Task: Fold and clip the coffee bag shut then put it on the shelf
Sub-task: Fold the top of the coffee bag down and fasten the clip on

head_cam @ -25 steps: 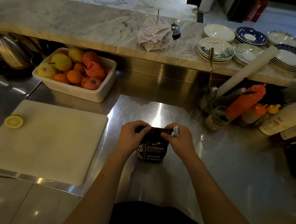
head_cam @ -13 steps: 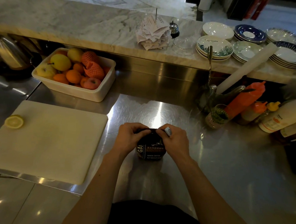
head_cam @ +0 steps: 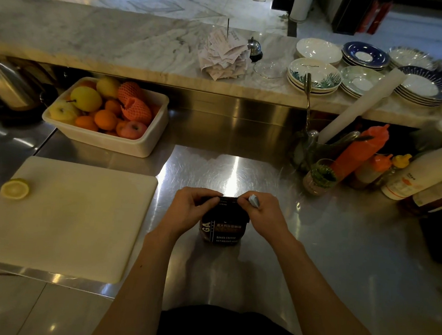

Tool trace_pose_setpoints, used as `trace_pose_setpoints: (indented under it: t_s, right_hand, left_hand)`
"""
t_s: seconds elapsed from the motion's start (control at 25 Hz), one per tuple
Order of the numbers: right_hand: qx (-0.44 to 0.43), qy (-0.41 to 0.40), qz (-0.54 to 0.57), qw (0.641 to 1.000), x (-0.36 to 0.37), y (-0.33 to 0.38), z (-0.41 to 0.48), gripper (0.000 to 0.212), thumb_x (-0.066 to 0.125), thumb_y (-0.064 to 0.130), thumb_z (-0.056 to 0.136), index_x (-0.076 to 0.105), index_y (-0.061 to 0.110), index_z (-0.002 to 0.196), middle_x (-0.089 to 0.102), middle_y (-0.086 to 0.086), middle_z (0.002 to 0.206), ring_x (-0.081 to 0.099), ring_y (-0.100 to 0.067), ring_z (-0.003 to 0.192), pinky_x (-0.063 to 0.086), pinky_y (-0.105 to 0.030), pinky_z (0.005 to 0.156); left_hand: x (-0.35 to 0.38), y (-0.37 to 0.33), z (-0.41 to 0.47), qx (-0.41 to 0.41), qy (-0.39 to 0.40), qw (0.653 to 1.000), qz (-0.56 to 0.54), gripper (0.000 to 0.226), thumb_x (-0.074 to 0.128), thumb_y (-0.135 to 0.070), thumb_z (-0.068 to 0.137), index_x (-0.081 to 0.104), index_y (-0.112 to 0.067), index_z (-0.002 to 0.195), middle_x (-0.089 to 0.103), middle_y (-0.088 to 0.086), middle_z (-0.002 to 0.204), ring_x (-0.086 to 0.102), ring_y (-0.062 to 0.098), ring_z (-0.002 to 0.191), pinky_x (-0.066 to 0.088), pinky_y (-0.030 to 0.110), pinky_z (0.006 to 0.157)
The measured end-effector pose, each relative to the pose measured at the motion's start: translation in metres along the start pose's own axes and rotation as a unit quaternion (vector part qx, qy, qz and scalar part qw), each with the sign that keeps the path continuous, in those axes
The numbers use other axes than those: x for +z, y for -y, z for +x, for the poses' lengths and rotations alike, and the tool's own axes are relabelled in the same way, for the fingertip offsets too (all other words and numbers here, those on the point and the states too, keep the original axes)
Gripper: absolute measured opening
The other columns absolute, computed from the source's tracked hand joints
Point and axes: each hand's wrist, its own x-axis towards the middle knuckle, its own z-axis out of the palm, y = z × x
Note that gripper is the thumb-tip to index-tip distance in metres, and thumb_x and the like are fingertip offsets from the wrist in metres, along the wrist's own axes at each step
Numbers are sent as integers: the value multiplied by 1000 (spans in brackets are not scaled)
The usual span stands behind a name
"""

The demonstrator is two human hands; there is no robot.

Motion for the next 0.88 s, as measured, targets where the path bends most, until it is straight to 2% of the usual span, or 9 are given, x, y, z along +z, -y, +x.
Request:
trace_pose_setpoints:
  t_s: [0.12,0.2,0.32,0.44,0.64,0.76,0.84,0.88]
  right_hand:
    - [-2,5,1,1000,4,0,0,15,60,29,91,69,31,79,69,7,75,67,-13,74,58,-39,73]
    - [-7,11,1,1000,1,-3,1,14,60,30,91,69,30,81,69,7,76,67,-13,75,57,-37,73]
    - [-5,-3,14,1000,-5,-6,0,15,61,24,92,69,27,79,67,8,72,65,-9,72,52,-29,70]
    - [2,-12,35,999,-5,-6,-1,20,62,19,91,67,29,75,66,11,71,64,-8,71,49,-24,68]
    - [6,-19,51,999,2,-1,0,17,60,20,92,68,25,79,67,10,74,65,-7,73,50,-20,68]
    - [-1,-8,69,998,0,0,-1,10,61,26,92,70,24,97,69,8,88,66,-6,85,53,-24,75]
    - [25,-19,81,996,-9,-4,-1,26,63,36,89,60,27,113,66,5,101,63,-6,92,52,-26,80]
    - [55,-33,103,993,-14,-6,-1,29,62,39,90,54,26,114,62,4,100,60,-7,87,49,-26,76]
  left_hand:
    - [7,-5,1,2,-40,999,-1,4,74,-14,83,77,-13,85,75,-3,81,70,1,76,53,12,69]
    - [10,-6,3,7,-35,999,0,5,72,-12,84,77,-14,83,74,-5,78,69,0,73,51,11,67]
    - [8,-1,2,-1,-16,1000,-15,6,71,-13,86,76,-14,89,76,-4,84,71,3,81,53,12,73]
    - [6,9,-7,-29,-17,999,-43,10,72,-8,85,74,-18,84,76,-6,80,73,2,79,52,13,71]
    - [1,18,-6,-30,-10,999,-18,11,74,-16,83,76,-15,94,77,-1,93,72,7,94,52,18,86]
    - [3,17,-5,-17,-20,1000,0,6,72,-13,85,74,-18,88,77,-2,87,72,5,89,51,17,81]
    - [5,17,-6,-9,-28,1000,-1,14,70,-11,86,72,-24,83,76,-3,85,72,4,87,51,14,78]
    - [6,16,-6,-8,-32,999,1,18,70,-11,86,70,-28,82,75,-6,84,71,2,86,50,12,77]
